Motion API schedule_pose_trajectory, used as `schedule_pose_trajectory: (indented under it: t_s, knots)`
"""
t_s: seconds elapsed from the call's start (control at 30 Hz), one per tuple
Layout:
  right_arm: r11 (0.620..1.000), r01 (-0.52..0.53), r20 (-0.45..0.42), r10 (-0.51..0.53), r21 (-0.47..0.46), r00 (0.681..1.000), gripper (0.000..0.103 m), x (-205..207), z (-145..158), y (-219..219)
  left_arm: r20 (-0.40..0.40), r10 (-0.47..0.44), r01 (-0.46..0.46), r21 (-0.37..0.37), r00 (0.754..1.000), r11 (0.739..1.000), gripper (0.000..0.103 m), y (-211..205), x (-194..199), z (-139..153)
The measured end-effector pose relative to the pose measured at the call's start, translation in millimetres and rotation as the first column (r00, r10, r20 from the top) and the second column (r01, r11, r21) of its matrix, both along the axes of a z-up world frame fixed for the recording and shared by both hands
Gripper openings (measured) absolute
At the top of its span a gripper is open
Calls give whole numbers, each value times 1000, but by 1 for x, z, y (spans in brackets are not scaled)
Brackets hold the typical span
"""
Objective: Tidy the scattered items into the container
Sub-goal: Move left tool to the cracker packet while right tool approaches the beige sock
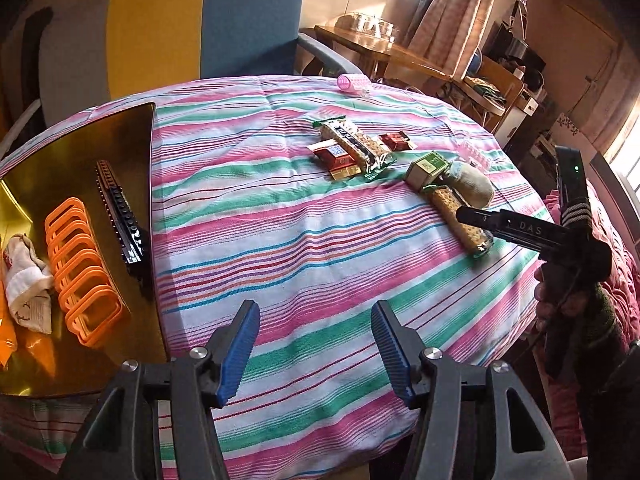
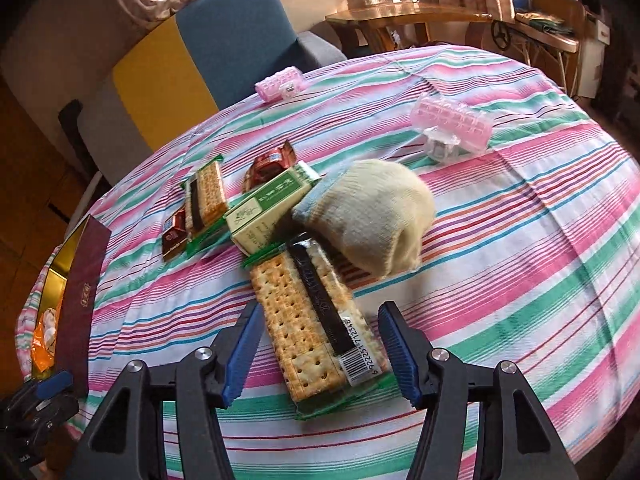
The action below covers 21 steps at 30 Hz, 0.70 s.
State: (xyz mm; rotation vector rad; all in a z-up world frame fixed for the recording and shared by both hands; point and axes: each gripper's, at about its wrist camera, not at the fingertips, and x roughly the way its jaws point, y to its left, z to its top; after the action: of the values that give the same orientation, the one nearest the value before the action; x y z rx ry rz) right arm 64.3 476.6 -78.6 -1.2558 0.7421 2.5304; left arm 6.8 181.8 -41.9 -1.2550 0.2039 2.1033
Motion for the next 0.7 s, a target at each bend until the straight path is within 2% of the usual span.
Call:
schedule_pose_trajectory:
  t_s: [0.13, 0.23, 0.37, 0.43, 0.47, 0.7]
  knots:
    - [974, -190, -90, 180, -126, 980, 61, -4, 3, -38, 13, 14, -14, -6, 1000, 1000, 59, 0, -7, -2]
    - [961, -251, -118, 237, -119, 964, 61, -1, 12, -58, 17, -3, 3, -2, 1000, 1000, 59, 10, -11, 0]
    - [977, -206, -121, 200, -45, 972, 65, 12, 29, -49, 19, -58, 58, 25, 998, 998, 61, 34, -13, 4]
    - [986, -168, -113, 168, 3, 979, 74, 18, 35, -35, 20, -106, 106, 30, 994, 994, 62, 52, -12, 5]
    - [988, -149, -109, 151, 27, 982, 76, 21, 39, -28, 21, -133, 133, 29, 991, 991, 63, 62, -11, 5]
    - [994, -62, -75, 68, 86, 995, 93, 43, 38, 3, 18, -244, 244, -17, 970, 970, 77, 121, -4, -5]
